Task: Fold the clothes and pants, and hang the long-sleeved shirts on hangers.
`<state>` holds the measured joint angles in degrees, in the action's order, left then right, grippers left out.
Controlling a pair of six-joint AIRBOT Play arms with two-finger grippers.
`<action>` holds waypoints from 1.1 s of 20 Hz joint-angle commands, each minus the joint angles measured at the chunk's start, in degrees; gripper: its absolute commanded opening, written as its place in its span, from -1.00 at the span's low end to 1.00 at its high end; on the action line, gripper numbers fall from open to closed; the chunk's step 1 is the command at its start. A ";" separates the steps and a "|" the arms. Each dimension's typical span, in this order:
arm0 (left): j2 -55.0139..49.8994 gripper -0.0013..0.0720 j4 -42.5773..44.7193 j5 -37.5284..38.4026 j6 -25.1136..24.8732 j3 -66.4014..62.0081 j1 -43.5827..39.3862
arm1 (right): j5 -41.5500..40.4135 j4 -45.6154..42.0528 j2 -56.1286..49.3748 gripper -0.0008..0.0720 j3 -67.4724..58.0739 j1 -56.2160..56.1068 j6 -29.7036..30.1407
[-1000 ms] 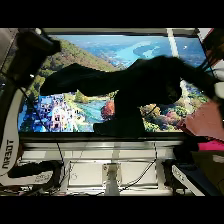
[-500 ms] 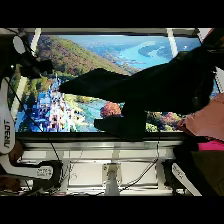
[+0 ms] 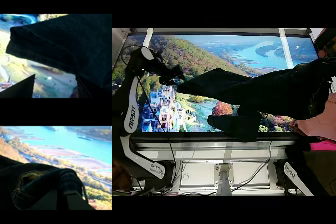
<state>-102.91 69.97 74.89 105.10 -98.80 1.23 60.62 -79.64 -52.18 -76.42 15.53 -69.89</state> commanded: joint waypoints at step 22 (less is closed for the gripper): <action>-11.39 -0.20 3.74 -11.32 34.27 0.66 0.20 | 1.20 -0.35 0.04 -0.91 -0.07 0.09 0.57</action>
<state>-113.16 73.32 64.07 137.73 -98.24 1.98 61.87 -80.05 -52.18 -76.44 15.57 -69.30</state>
